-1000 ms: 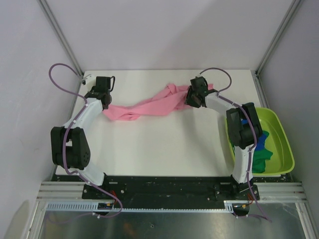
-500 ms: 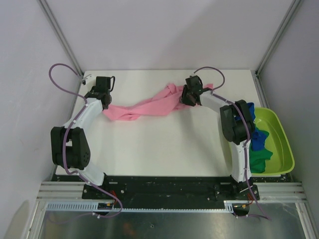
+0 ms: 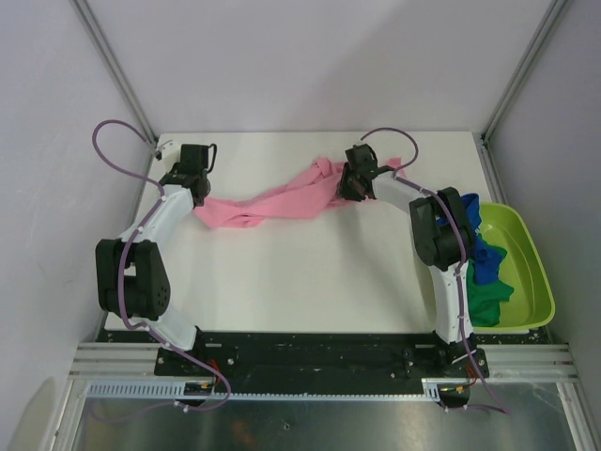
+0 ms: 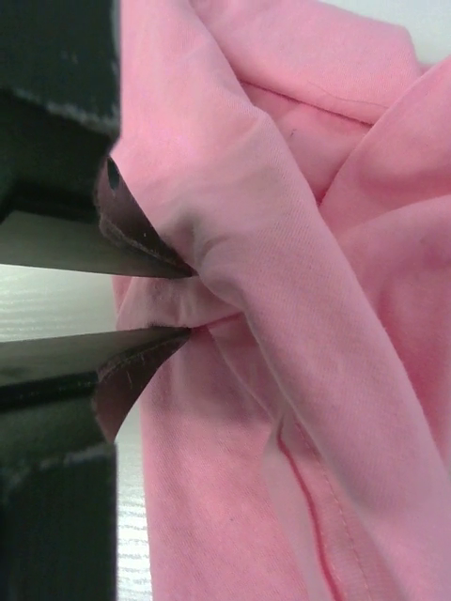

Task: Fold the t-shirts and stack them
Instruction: Flatten out the tshirt

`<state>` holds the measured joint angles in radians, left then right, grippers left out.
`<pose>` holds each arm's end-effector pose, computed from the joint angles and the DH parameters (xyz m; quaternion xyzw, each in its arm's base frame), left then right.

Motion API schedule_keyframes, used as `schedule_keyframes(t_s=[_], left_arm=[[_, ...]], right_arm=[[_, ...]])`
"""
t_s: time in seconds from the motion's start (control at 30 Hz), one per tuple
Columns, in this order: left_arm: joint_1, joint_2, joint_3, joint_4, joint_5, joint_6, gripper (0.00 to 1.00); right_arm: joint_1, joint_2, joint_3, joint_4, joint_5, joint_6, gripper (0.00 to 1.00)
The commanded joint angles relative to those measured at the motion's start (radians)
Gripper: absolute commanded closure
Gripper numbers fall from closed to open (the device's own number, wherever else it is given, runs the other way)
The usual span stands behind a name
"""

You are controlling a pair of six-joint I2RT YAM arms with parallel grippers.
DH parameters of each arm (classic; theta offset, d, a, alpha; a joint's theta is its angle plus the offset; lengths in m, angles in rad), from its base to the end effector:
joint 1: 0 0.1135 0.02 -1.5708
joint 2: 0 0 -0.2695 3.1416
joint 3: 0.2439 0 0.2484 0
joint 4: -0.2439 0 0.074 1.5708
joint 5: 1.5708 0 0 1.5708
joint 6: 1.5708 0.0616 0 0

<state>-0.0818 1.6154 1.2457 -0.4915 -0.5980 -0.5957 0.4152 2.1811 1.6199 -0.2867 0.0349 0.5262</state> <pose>0.3615 0.0052 0.2568 -0.3267 0.8407 0.1502 0.4049 0.4585 0.1998 0.1552 0.0580 0.9335 0.1458 0.3225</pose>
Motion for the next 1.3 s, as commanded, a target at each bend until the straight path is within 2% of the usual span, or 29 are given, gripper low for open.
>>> schedule_keyframes(t_s=[0.0, 0.17, 0.23, 0.47, 0.63, 1.0, 1.27], left_arm=[[0.009, -0.018, 0.009, 0.015, -0.007, -0.013, 1.00], [0.009, -0.028, 0.001, 0.015, -0.005, -0.013, 1.00], [0.009, -0.035, -0.002, 0.014, -0.001, -0.013, 1.00], [0.007, -0.081, -0.027, 0.013, 0.013, -0.009, 1.00], [-0.005, -0.157, -0.074, 0.014, 0.023, 0.004, 1.00], [-0.092, -0.501, -0.231, 0.008, 0.068, 0.052, 1.00], [-0.126, -0.752, -0.285, 0.001, 0.187, 0.026, 1.00]], right_arm=[[0.006, -0.015, 0.010, 0.011, -0.022, 0.035, 0.73], [0.001, -0.048, -0.010, 0.010, -0.023, 0.053, 0.95], [-0.006, -0.067, -0.011, -0.006, -0.021, 0.054, 0.99], [-0.034, -0.182, 0.007, -0.195, 0.078, 0.042, 1.00], [-0.057, -0.355, -0.061, -0.302, 0.163, 0.011, 1.00], [-0.048, -0.717, -0.137, -0.519, 0.364, -0.052, 1.00], [-0.041, -0.871, -0.161, -0.561, 0.386, -0.085, 1.00]])
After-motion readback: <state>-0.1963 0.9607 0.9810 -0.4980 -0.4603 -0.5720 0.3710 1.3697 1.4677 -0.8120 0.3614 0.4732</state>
